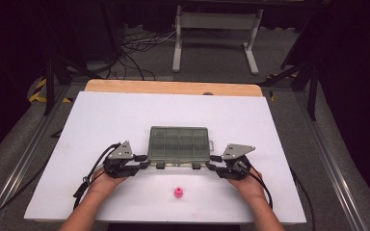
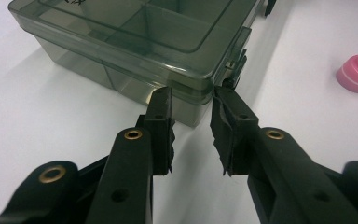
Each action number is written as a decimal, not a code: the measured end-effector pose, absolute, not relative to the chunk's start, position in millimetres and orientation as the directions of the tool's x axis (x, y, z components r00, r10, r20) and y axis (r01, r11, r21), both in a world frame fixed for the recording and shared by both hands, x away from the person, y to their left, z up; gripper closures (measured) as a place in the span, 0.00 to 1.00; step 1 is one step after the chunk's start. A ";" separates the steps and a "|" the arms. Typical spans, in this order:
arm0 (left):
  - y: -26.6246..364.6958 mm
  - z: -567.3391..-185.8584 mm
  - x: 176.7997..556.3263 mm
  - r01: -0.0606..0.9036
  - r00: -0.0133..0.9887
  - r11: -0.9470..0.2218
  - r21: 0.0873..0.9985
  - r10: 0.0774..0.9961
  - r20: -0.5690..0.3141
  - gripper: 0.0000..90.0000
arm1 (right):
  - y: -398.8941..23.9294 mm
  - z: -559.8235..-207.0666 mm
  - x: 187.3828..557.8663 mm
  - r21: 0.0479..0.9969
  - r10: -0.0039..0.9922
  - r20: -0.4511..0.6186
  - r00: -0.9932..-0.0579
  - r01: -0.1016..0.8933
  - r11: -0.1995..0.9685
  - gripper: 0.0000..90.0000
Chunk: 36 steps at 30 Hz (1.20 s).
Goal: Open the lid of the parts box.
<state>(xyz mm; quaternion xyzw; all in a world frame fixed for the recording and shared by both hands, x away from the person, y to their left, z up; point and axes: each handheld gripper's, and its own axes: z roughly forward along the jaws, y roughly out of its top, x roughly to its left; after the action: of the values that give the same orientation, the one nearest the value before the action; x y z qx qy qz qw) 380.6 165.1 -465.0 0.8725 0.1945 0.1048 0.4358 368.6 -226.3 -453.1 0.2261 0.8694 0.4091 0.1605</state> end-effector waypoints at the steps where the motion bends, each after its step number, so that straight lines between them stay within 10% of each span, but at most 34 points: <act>1: 165.2 -464.8 380.5 0.246 0.903 -0.544 0.803 0.430 0.015 0.78 | -226.3 -452.9 368.5 0.784 0.525 -0.094 -0.846 0.261 0.563 0.72; 36: 170.4 -458.4 384.4 0.227 0.892 -0.296 0.928 0.446 -0.075 0.99 | -237.5 -441.9 369.3 0.923 0.581 0.011 -0.814 0.231 0.308 0.96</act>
<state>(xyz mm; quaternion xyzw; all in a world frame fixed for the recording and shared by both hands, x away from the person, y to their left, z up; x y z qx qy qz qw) 384.4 170.4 -458.4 0.7989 0.2106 0.0991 0.5546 369.3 -237.5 -441.9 0.2564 0.7916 0.5295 0.1648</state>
